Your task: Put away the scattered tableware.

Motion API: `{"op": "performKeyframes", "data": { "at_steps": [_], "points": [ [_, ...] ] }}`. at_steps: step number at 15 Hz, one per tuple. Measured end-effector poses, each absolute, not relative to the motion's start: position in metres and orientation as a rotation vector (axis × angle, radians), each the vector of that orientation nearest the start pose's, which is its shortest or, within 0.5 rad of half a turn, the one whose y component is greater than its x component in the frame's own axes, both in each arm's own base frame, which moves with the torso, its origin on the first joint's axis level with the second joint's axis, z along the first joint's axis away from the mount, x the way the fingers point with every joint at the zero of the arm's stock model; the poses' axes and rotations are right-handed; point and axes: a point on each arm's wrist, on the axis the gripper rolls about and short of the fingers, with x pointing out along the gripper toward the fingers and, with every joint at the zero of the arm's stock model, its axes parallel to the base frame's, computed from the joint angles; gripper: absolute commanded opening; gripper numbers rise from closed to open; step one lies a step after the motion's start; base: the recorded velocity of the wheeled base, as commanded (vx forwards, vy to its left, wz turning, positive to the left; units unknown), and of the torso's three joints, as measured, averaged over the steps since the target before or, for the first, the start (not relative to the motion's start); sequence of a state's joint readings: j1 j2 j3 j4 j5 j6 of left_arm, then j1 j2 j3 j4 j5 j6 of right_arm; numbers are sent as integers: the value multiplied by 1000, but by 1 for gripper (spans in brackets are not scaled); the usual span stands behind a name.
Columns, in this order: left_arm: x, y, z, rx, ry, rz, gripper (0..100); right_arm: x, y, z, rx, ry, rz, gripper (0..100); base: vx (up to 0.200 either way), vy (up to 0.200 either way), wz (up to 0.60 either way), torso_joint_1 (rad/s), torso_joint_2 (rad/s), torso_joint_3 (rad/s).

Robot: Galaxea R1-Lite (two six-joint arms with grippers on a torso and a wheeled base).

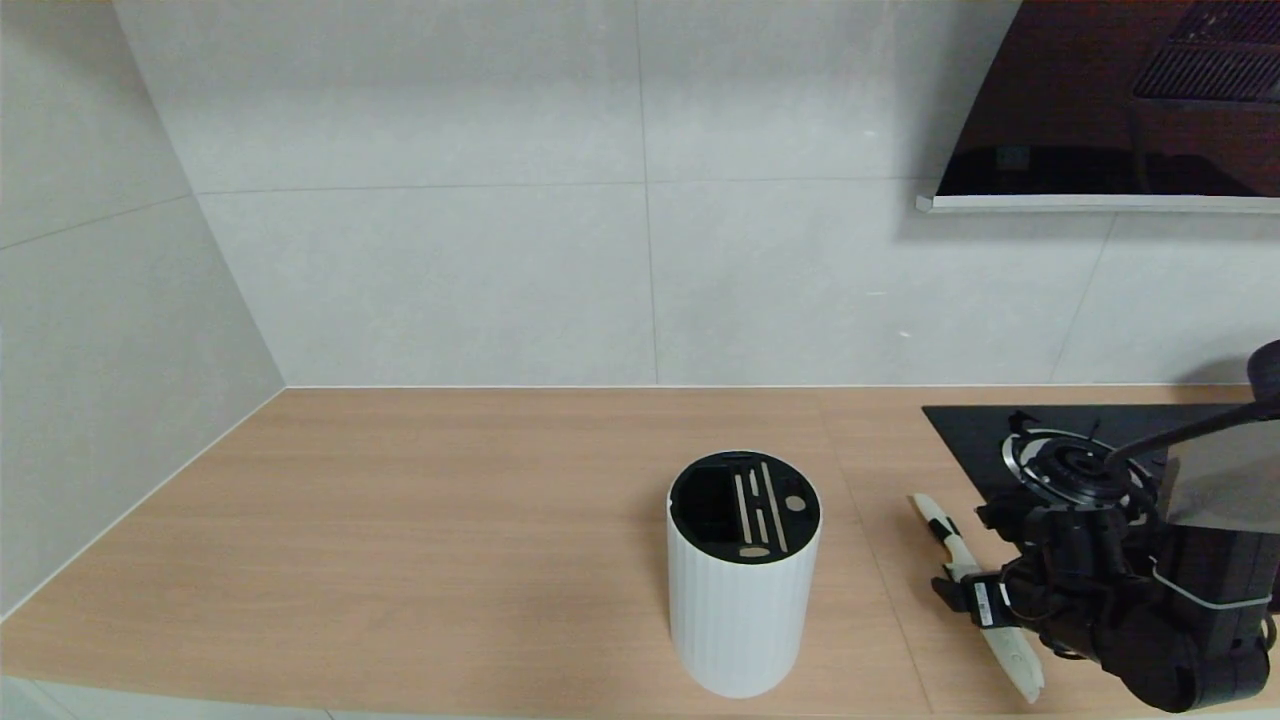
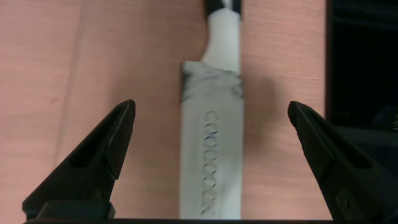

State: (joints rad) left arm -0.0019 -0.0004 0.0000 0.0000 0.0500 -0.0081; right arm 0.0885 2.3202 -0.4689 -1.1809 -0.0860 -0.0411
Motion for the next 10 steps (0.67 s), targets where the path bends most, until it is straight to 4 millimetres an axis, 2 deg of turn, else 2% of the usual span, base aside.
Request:
{"op": "performKeyframes", "data": {
  "at_steps": [10],
  "points": [
    [-23,1,75,-8,-1,49,100,321,24,-47,-63,664,-5,100,0,0,0,0,0,0]
  ]
}}
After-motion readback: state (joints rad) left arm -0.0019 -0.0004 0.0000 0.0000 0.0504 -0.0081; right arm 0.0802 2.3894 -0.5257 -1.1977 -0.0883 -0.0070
